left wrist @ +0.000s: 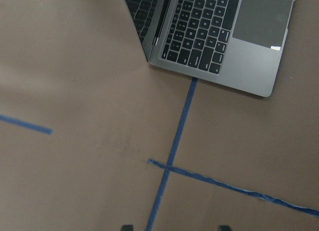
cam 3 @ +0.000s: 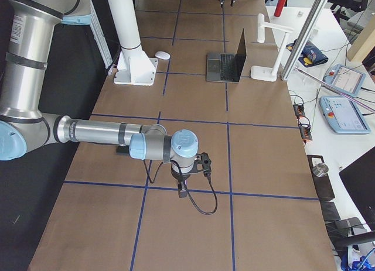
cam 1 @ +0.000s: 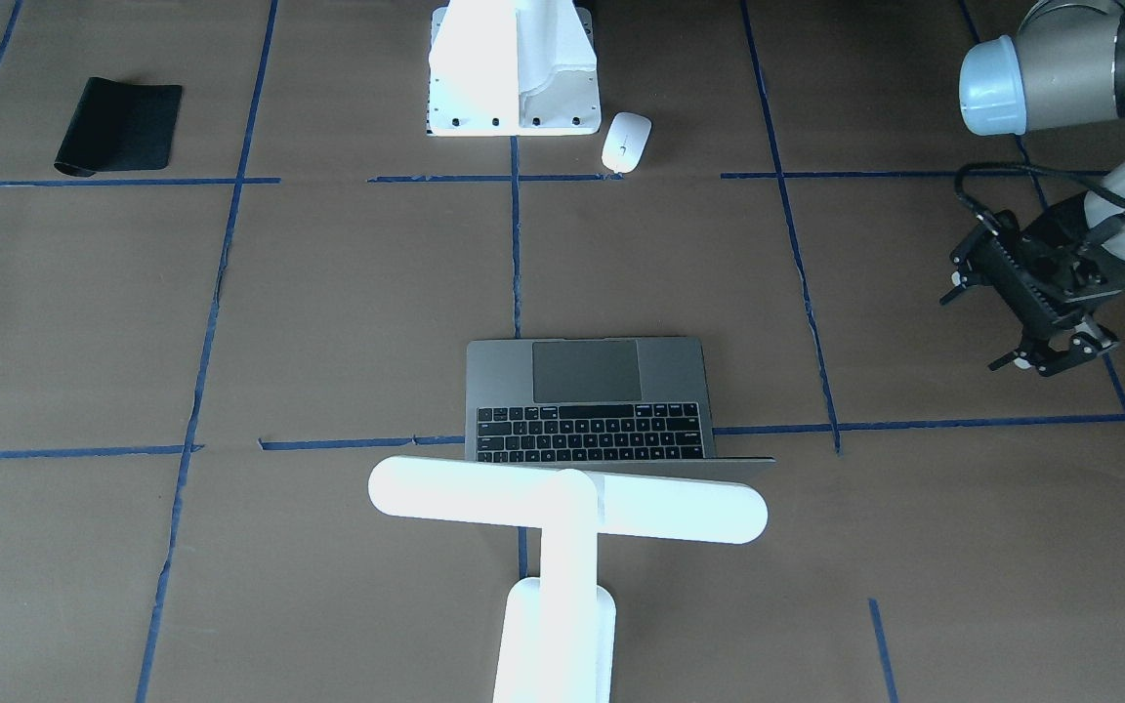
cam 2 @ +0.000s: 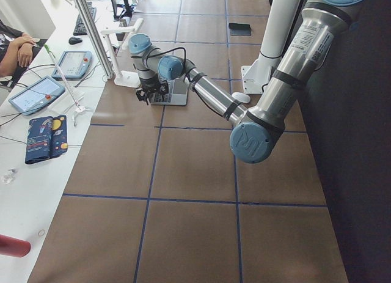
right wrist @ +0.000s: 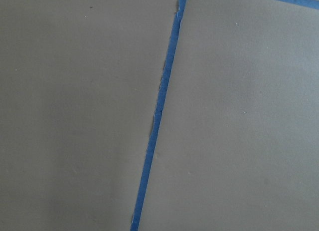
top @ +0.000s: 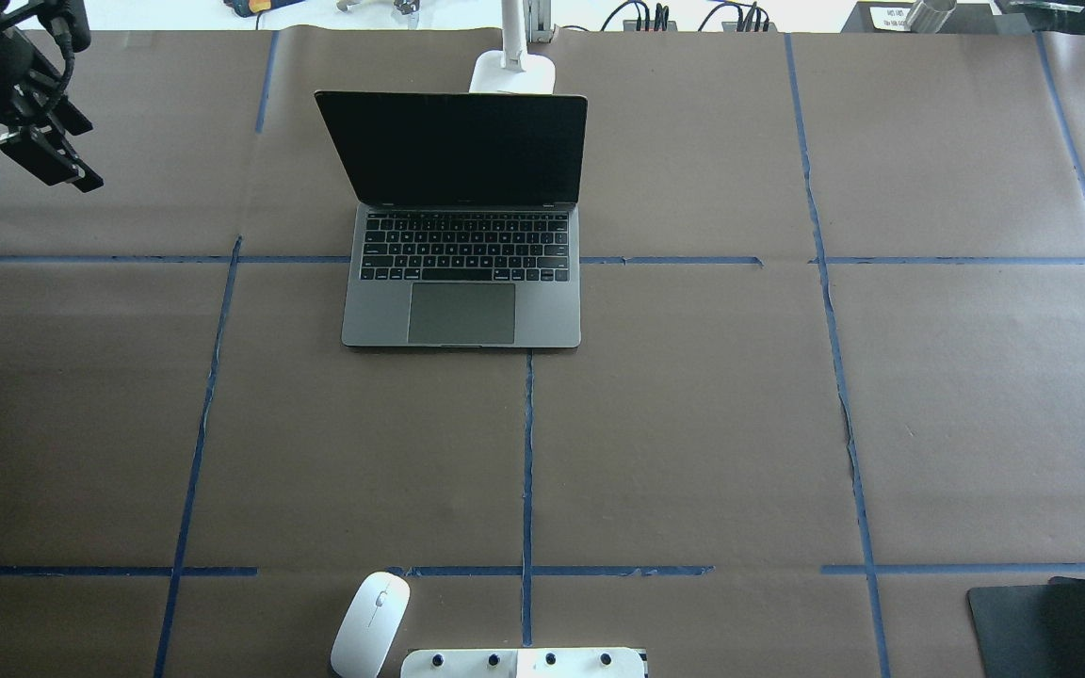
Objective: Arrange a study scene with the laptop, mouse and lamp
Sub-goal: 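Release the laptop and withdraw the left gripper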
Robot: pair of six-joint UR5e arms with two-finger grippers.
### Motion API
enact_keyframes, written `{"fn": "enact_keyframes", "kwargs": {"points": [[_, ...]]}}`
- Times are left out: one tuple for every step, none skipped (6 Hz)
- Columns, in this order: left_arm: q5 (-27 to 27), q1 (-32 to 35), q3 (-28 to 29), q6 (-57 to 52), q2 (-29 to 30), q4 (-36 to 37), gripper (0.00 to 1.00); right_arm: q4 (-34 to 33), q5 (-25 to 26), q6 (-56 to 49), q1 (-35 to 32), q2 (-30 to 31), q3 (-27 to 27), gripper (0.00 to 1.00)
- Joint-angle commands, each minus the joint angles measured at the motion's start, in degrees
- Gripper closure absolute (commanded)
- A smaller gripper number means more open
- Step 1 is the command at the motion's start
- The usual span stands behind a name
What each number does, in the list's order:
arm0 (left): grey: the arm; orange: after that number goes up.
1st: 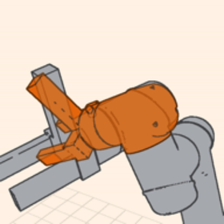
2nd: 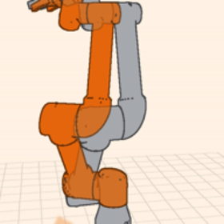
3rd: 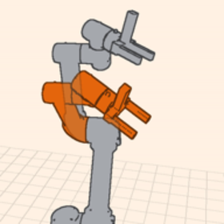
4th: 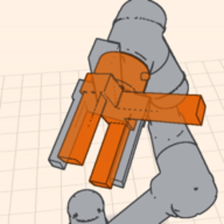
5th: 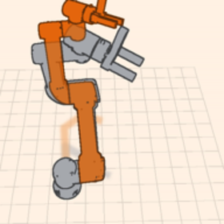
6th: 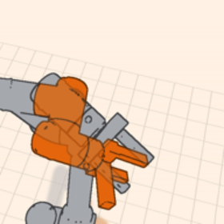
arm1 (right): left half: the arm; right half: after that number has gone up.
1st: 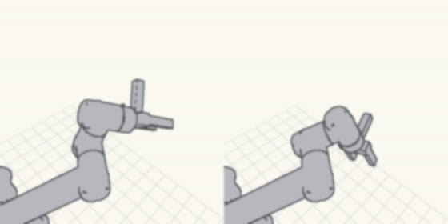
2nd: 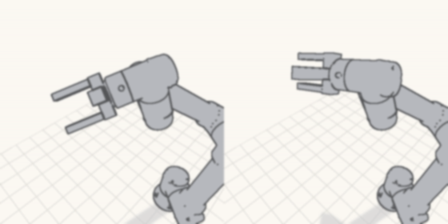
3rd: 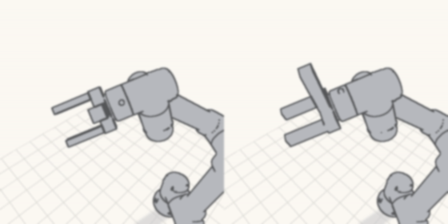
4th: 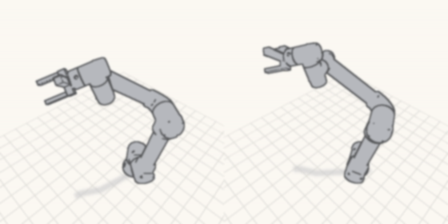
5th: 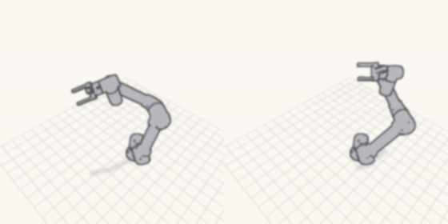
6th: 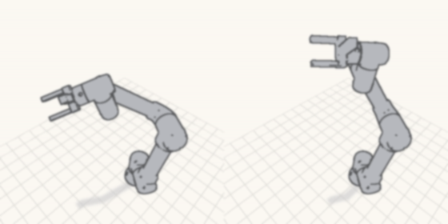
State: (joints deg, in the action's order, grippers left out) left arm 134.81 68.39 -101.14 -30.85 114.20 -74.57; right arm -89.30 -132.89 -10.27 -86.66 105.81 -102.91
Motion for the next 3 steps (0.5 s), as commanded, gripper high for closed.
{"fn": "enact_keyframes", "kwargs": {"points": [[0.4,4.8,-1.1,7.6,-6.8,3.2,0.00,0.1,0.0,0.2,0.0,0.0,-0.4,0.00],[0.5,9.3,-1.1,10.6,-11.0,3.0,0.00,0.1,0.0,0.0,0.0,-0.1,-1.2,0.00],[0.5,10.8,-1.3,10.5,-14.2,2.2,0.00,1.7,-1.7,0.3,0.0,0.1,-3.3,0.00]]}}
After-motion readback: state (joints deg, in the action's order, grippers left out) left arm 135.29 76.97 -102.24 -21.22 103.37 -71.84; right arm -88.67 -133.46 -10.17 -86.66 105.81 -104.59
